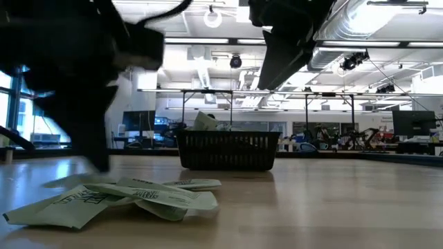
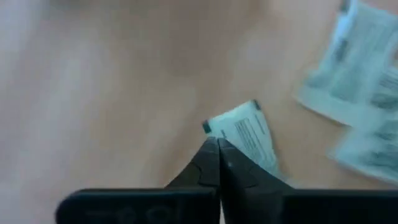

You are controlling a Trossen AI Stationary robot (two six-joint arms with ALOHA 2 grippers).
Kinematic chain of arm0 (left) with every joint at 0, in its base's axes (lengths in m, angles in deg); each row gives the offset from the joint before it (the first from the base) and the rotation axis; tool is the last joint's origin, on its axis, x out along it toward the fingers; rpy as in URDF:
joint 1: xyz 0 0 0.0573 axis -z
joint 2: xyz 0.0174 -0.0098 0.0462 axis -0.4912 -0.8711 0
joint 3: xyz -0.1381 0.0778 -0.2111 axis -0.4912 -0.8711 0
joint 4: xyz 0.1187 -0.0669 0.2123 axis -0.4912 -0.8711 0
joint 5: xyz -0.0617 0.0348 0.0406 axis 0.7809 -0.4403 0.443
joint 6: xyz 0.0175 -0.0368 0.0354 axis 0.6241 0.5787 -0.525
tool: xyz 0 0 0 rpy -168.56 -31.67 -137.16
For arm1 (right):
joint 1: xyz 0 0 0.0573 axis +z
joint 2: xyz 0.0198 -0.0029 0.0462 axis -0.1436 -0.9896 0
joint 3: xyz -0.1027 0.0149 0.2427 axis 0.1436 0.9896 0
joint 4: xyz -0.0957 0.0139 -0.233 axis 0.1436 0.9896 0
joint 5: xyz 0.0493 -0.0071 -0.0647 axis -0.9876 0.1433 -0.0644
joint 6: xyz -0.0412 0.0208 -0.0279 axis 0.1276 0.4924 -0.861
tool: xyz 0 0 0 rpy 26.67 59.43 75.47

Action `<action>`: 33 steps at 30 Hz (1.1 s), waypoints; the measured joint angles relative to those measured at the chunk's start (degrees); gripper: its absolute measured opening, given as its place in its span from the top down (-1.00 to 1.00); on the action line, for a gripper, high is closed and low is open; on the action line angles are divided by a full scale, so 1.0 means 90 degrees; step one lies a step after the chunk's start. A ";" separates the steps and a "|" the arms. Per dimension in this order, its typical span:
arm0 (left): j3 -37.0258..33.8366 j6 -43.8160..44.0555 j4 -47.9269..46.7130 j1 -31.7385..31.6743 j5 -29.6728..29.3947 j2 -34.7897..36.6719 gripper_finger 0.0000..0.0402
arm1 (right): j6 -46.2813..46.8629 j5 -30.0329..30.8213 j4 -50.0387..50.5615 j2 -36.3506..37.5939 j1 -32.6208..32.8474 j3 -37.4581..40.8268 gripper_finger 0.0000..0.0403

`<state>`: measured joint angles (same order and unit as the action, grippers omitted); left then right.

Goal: Pick and place Stevia / Truvia into bins
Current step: Put the green stevia packet into the black basket

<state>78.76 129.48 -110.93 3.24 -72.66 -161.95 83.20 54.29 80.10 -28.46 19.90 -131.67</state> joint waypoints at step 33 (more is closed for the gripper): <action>-0.0804 -0.1069 0.0719 -0.1069 0.0986 0.0083 -0.26 | -0.0011 0.0299 0.0741 0.0000 0.0000 0.0000 -0.35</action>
<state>71.52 119.85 -104.46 -6.38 -63.79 -161.20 83.10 56.98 86.77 -28.46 19.90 -131.67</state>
